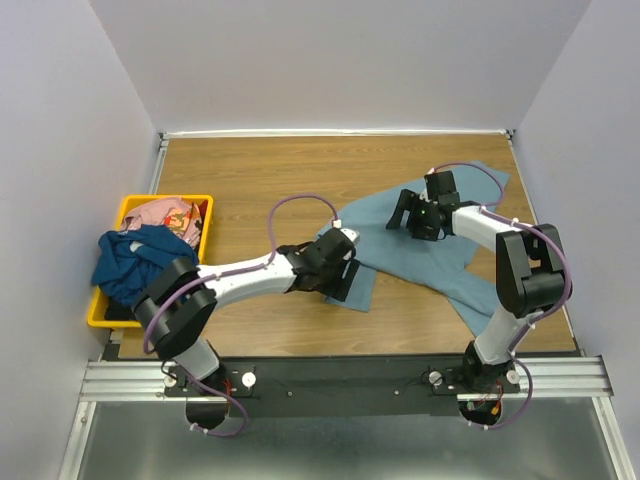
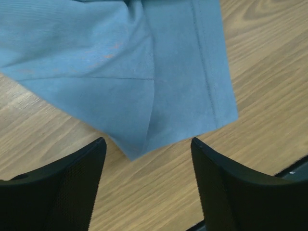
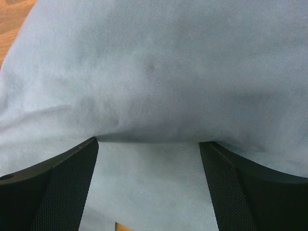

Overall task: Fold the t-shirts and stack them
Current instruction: Flatten the tshirt out

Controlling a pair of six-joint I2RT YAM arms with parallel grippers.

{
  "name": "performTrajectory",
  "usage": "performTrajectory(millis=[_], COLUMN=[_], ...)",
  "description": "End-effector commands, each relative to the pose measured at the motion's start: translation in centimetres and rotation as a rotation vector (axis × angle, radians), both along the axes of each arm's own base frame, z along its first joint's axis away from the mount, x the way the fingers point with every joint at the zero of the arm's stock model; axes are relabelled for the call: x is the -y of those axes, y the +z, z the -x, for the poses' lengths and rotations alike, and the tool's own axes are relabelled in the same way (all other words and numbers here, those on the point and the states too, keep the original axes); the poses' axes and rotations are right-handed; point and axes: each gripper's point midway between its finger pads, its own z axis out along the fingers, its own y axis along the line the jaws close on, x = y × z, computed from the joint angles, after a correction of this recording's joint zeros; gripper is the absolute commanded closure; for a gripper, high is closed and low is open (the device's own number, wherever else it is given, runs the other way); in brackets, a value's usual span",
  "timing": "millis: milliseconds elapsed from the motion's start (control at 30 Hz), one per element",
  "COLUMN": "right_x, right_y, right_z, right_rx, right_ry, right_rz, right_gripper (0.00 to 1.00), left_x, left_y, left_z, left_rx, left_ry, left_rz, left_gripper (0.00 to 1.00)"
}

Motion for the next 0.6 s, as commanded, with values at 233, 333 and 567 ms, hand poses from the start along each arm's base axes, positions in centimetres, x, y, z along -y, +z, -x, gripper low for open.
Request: performTrajectory(millis=[233,333,567], right_x=[0.8,1.3,4.3], right_y=[-0.7,-0.7,-0.3], right_z=[0.2,0.5,1.0], right_rx=[0.012,0.017,0.023], right_ry=[-0.021,-0.03,-0.122], right_rz=[0.045,0.066,0.077], right_gripper=[0.07,0.07,0.08], left_x=[-3.2,-4.3,-14.3], left_y=[-2.6,-2.6,6.7], left_z=[-2.8,-4.0,-13.0], left_rx=[0.077,0.13,0.433], left_ry=[0.116,0.15,0.472], left_rz=[-0.308,-0.369,-0.605], left_gripper=[0.5,0.82,1.0])
